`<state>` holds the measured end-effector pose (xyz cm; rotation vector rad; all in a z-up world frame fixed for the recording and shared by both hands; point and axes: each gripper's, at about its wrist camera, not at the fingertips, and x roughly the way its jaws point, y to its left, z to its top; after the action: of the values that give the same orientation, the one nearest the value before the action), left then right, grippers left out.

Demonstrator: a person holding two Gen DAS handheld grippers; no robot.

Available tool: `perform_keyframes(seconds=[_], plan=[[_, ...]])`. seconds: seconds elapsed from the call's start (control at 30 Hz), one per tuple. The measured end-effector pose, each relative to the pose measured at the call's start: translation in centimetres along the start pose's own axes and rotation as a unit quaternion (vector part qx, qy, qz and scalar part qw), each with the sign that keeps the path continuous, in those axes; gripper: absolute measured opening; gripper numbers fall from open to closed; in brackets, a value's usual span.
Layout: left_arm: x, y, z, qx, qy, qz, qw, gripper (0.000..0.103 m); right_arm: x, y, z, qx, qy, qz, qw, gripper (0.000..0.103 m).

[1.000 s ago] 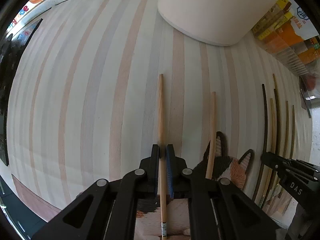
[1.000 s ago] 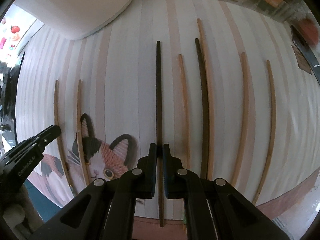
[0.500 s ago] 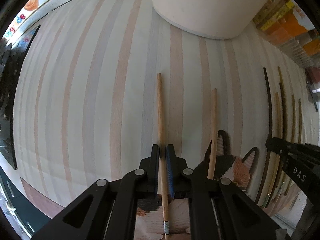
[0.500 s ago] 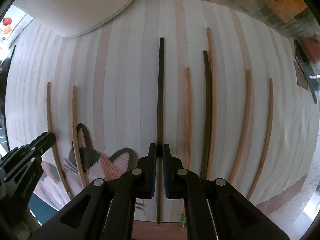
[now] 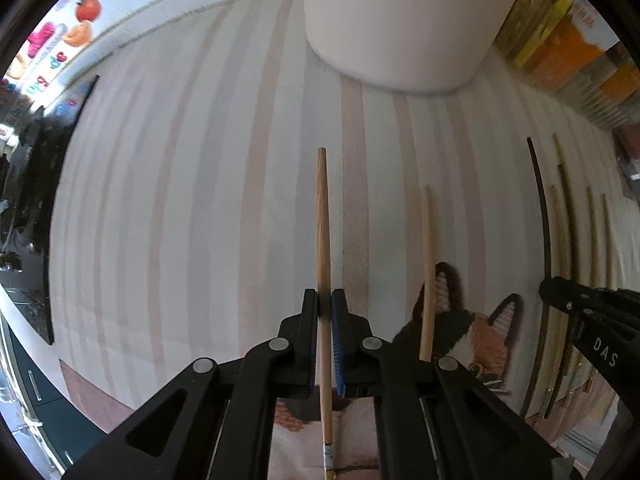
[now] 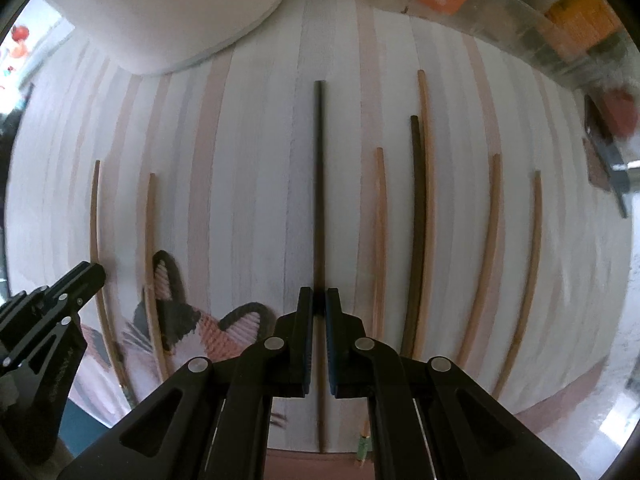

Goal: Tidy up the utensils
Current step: 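Lift both held chopsticks upright and carry them over the utensil holder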

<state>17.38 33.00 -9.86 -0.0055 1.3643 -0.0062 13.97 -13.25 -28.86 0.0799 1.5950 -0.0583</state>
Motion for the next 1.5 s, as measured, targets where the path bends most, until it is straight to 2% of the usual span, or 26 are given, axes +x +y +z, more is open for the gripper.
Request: perform_keyframes(seconds=[0.2, 0.47, 0.63, 0.8, 1.0, 1.13, 1.27, 1.33, 1.37, 1.5], plan=[[-3.8, 0.3, -1.1, -0.006, -0.039, -0.013, 0.9991, 0.004, -2.7, -1.4, -1.0, 0.012, -0.037, 0.048, 0.998, 0.006], [-10.2, 3.2, -2.0, -0.028, -0.095, -0.028, 0.9947, 0.004, -6.8, -1.7, -2.4, 0.007, -0.087, 0.084, 0.993, 0.006], [-15.9, 4.5, -1.6, -0.042, -0.152, -0.043, 0.9866, 0.004, -10.2, -2.4, -2.7, 0.003, -0.127, 0.107, 0.986, 0.006], [-21.9, 5.7, -0.5, -0.051, -0.215, -0.066, 0.973, 0.004, -15.1, -3.1, -2.0, -0.001, -0.176, 0.131, 0.976, 0.006], [-28.9, 7.4, 3.1, -0.056, -0.285, -0.103, 0.9514, 0.004, -22.7, -2.9, -0.2, -0.003, -0.25, 0.167, 0.954, 0.006], [-33.0, 8.2, 6.4, -0.056, -0.332, -0.108, 0.9355, 0.004, -28.3, -2.6, 1.6, -0.003, -0.317, 0.185, 0.93, 0.006], [-35.0, 8.9, 10.1, -0.065, -0.364, -0.111, 0.9225, 0.004, -31.8, -2.3, 4.4, 0.007, -0.38, 0.187, 0.906, 0.006], [-35.0, 9.4, 12.1, -0.073, -0.372, -0.11, 0.9187, 0.004, -32.7, -2.3, 5.9, 0.016, -0.404, 0.183, 0.896, 0.006], [-34.8, 9.9, 12.9, -0.071, -0.367, -0.108, 0.921, 0.004, -32.9, -2.3, 6.7, 0.019, -0.416, 0.182, 0.891, 0.006], [-33.4, 10.2, 15.8, -0.084, -0.374, -0.117, 0.9163, 0.004, -33.3, -1.9, 9.8, 0.028, -0.458, 0.175, 0.871, 0.006]])
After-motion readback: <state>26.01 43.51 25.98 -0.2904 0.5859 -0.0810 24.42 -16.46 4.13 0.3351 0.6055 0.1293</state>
